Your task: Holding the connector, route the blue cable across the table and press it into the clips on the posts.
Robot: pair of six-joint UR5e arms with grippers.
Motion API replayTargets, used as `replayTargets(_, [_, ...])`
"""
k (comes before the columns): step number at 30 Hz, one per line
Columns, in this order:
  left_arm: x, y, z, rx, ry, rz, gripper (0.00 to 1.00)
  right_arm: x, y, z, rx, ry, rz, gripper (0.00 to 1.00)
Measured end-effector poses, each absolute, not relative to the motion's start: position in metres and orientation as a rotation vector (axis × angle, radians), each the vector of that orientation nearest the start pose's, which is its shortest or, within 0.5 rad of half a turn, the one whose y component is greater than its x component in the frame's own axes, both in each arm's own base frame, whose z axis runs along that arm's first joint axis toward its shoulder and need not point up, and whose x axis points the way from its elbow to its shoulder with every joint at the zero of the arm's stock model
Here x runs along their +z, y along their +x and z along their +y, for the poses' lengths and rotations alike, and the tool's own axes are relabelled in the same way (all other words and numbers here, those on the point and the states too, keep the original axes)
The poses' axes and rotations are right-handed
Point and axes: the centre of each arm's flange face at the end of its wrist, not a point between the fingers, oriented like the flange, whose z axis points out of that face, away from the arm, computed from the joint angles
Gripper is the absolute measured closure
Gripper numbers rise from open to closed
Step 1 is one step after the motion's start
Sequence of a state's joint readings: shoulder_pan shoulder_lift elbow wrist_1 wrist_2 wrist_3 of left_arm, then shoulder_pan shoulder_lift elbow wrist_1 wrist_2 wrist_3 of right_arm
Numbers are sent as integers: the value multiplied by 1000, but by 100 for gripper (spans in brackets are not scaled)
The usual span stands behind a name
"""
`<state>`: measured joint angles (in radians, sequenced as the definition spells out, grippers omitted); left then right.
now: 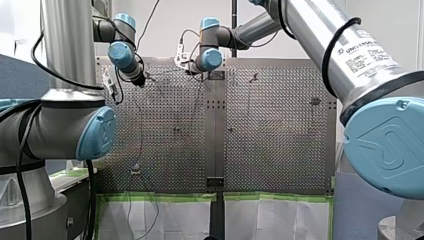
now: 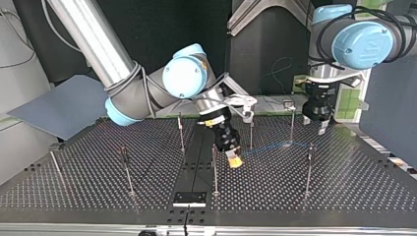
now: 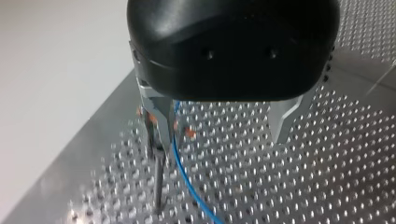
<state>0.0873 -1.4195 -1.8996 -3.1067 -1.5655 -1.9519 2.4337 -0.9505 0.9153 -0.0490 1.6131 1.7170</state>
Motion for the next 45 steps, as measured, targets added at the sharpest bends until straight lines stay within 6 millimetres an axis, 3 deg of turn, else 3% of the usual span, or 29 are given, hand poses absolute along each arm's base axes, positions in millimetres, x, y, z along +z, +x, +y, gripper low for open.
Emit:
replayTargets(11, [435, 389, -118, -219, -252, 1624, 0, 431, 650, -389, -2580, -2230, 1092, 100])
replayTargets(15, [442, 389, -126, -229, -192, 1596, 0, 431, 650, -388, -2579, -2229, 1092, 100])
replayTargets(35, [413, 450, -150, -194, -108, 1562, 0, 431, 650, -389, -2580, -2223, 1102, 100])
replayTargets(45, [417, 488, -162, -185, -133, 1494, 0, 431, 648, -392, -2580, -2224, 1106, 100])
